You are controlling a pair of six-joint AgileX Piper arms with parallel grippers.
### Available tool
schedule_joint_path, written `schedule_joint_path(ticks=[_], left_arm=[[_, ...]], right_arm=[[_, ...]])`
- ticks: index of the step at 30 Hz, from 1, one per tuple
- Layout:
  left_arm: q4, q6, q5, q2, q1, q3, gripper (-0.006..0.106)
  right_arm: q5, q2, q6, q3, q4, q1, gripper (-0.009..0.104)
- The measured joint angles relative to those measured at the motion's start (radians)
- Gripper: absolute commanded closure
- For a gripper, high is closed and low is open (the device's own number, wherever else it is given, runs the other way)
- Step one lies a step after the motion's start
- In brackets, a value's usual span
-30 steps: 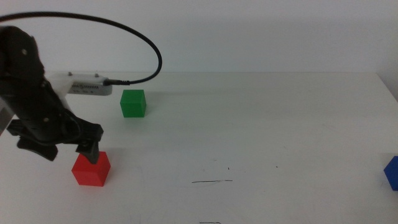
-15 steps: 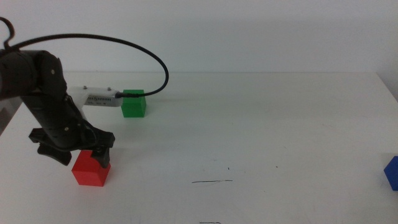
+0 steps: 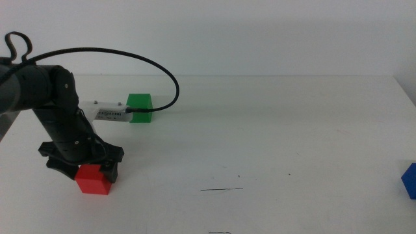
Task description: Stack red cubes first, then green, then blue cubes in a specific spot.
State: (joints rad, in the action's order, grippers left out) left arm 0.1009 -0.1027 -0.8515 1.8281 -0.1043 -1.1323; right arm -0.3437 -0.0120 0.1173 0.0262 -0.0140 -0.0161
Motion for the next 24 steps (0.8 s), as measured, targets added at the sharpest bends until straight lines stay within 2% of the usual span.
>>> schedule_joint_path(ticks=[6,15,19,24], left_arm=[[0.002,-0.001,0.022,0.010,0.000,-0.001,0.040],[0.015,0.053,0.017,0.009,-0.004,-0.001,0.087],[0.011,0.130,0.002,-0.016,-0.041,-0.001,0.096],[-0.032,0.310,-0.070,-0.072,-0.149,-0.047,0.096]], right_arm=[[0.000,0.000,0.000,0.000,0.000,0.000,0.030],[0.000,0.000,0.000,0.000,0.000,0.000,0.030],[0.000,0.000,0.000,0.000,0.000,0.000,0.030],[0.000,0.000,0.000,0.000,0.000,0.000,0.030]])
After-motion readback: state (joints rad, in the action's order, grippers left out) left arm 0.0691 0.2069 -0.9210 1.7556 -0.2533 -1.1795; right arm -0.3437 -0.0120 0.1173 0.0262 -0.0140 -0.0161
